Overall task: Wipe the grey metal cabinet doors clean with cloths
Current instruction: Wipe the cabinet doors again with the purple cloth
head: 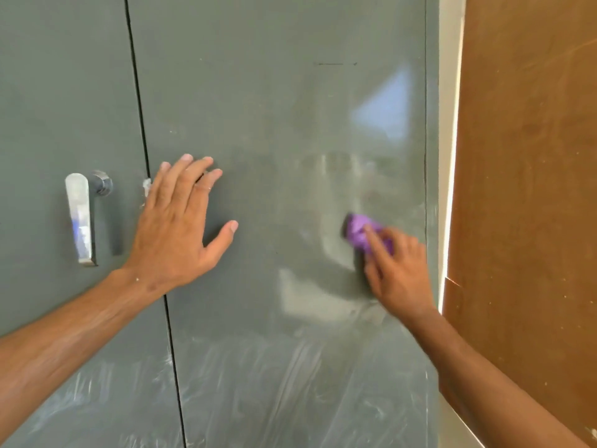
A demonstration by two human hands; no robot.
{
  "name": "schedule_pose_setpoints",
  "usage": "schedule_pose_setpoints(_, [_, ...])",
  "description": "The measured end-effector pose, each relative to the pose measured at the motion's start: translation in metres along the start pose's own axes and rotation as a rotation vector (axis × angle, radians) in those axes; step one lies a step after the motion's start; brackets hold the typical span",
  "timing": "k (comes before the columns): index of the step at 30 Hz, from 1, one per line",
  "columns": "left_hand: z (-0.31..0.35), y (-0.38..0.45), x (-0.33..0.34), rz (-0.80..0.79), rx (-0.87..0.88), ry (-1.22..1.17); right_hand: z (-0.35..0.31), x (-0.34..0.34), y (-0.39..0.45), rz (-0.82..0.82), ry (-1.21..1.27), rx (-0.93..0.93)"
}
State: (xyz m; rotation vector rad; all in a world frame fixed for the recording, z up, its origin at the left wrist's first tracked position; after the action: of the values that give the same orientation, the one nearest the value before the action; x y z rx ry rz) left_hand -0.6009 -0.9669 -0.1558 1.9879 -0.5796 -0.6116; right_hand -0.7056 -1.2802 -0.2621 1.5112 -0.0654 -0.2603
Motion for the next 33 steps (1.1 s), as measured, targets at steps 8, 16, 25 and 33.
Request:
schedule_pose_setpoints(8, [0.014, 0.007, 0.026, -0.012, 0.102, 0.093, -0.015, 0.002, 0.009, 0.035, 0.033, 0.050])
schedule_pose_setpoints(16, [0.017, 0.005, 0.032, -0.019, 0.117, 0.171, 0.028, -0.010, 0.051, 0.172, 0.050, 0.384])
schedule_pose_setpoints(25, [0.027, 0.004, 0.035, -0.055, 0.225, 0.175, 0.084, -0.026, 0.074, 0.235, 0.053, 0.444])
schedule_pose_setpoints(33, [0.025, 0.003, 0.036, -0.050, 0.234, 0.172, 0.069, -0.019, -0.027, 0.003, 0.061, 0.201])
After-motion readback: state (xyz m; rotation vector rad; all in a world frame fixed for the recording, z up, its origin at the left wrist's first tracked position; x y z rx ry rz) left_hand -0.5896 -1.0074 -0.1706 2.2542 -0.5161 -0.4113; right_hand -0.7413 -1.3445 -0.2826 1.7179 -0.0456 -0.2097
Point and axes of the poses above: each hand's wrist, its own y-axis towards the middle knuckle, its own x-axis out of the palm, z = x × y, the point moved 7 cm from there along y, towards the middle knuckle, and after that the axes turned 5 degrees about x, right-handed, at the moved point
